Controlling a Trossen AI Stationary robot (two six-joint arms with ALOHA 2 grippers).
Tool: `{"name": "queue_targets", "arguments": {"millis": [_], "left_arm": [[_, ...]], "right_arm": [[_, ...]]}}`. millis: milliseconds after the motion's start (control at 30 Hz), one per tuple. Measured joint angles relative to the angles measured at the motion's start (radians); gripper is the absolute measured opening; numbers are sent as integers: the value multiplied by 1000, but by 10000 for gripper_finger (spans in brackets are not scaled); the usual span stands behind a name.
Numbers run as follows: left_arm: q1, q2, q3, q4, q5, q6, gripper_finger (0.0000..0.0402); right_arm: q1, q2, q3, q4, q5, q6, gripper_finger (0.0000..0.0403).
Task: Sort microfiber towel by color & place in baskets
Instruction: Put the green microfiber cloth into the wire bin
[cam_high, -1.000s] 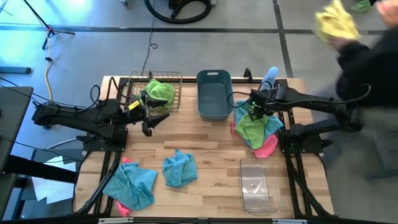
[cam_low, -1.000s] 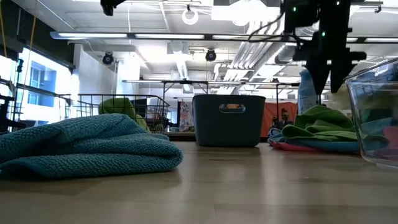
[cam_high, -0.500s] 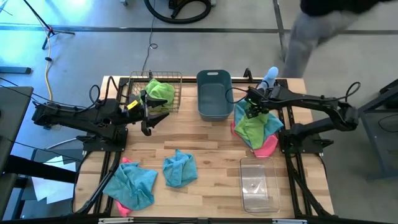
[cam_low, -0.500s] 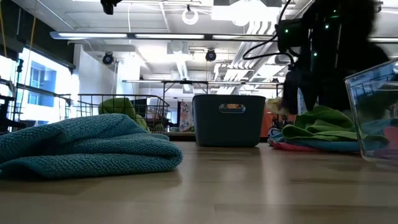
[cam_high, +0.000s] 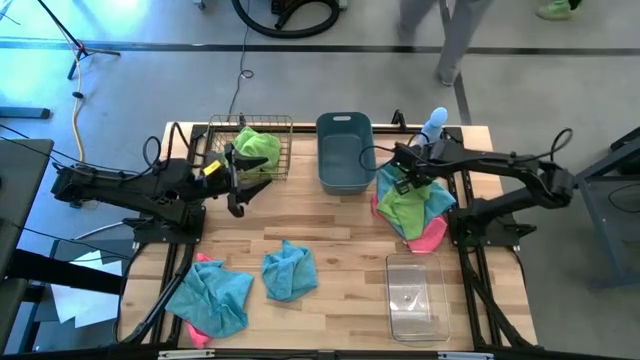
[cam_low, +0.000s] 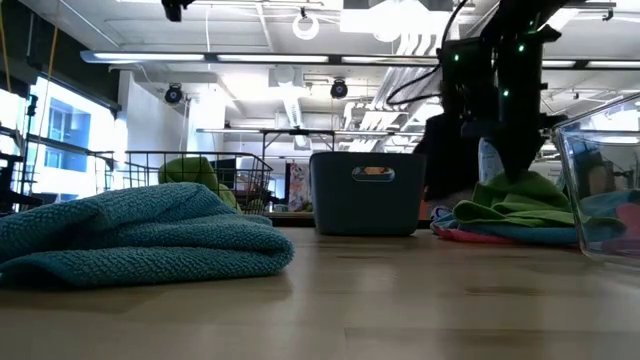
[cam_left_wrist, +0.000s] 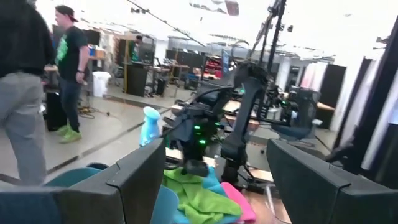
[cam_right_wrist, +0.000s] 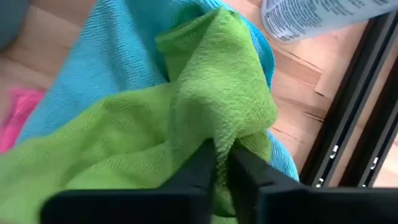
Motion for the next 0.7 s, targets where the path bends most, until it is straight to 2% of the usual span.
{"name": "queue_targets", "arguments": {"millis": [167, 333, 533, 700], "left_arm": [[0, 7, 0, 55, -24, 2, 268], [0, 38, 0, 58, -24, 2, 268], [0, 123, 0, 119, 9, -14, 268], [0, 215, 54, 116, 35, 22, 268]], "right_arm": [[60, -78, 122, -137, 14, 25, 4], [156, -150, 318, -152, 9, 31, 2], [280, -139, 487, -44, -64, 20, 1], [380, -88, 510, 175, -160, -37, 1]]}}
